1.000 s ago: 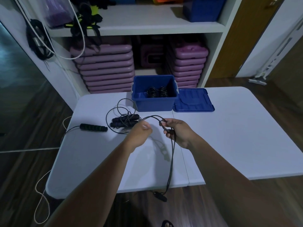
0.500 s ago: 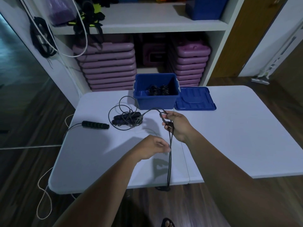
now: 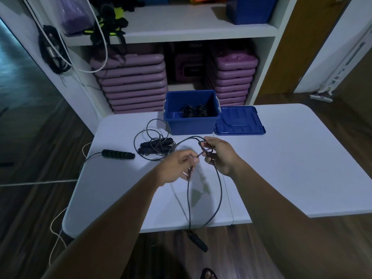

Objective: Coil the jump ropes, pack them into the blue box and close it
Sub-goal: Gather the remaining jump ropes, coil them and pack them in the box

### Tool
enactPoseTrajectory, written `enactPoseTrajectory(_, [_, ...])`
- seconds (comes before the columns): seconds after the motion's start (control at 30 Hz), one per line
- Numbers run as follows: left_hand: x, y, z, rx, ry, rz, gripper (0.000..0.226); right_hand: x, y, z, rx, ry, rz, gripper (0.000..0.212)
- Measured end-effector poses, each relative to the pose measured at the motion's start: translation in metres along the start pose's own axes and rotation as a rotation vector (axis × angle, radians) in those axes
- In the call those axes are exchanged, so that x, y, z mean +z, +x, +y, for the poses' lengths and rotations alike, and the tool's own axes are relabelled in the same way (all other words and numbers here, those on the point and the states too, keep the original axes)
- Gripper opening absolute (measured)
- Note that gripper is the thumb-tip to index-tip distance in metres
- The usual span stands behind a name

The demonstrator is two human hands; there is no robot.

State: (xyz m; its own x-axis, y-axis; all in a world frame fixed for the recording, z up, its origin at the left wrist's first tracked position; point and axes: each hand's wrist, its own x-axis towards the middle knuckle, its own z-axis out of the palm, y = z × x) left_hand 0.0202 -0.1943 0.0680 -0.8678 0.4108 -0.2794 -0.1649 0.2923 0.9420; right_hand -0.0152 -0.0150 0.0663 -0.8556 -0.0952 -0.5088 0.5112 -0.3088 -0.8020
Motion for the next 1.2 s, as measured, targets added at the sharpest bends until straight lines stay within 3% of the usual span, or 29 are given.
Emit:
enactPoseTrajectory(0.07, [-0.009, 0.003, 0.012, 0.035, 0.023, 0.032, 0.017, -0.001, -0.002, -0.001, 0.019, -0.013, -0.015, 0.015])
enactPoseTrajectory(0.27, [-0.032, 0.016, 0.044, 0.1, 0.305, 0.095, 0.017, -0.003, -0.007, -0.007, 0.029, -0.05, -0.055, 0.037])
enactPoseTrajectory(0.4, [-0.042, 0.023, 0.058, 0.153, 0.451, 0.176, 0.014, -0.007, -0.01, -0.009, 0.054, -0.116, -0.073, 0.037])
enactPoseTrajectory(0.67, [-0.057, 0.039, 0.073, 0.122, 0.4, 0.273, 0.013, -0.003, -0.017, -0.011, -0.001, -0.342, -0.169, 0.023])
enactPoseTrajectory(0.9, [-0.058, 0.047, 0.091, 0.043, 0.151, 0.257, 0.015, 0.013, -0.013, -0.004, -0.069, -0.348, -0.23, 0.035])
enactPoseTrajectory(1.2, [-0.067, 0.051, 0.107, 0.091, 0.435, 0.258, 0.016, 0.022, -0.018, 0.004, -0.097, -0.402, -0.264, 0.051])
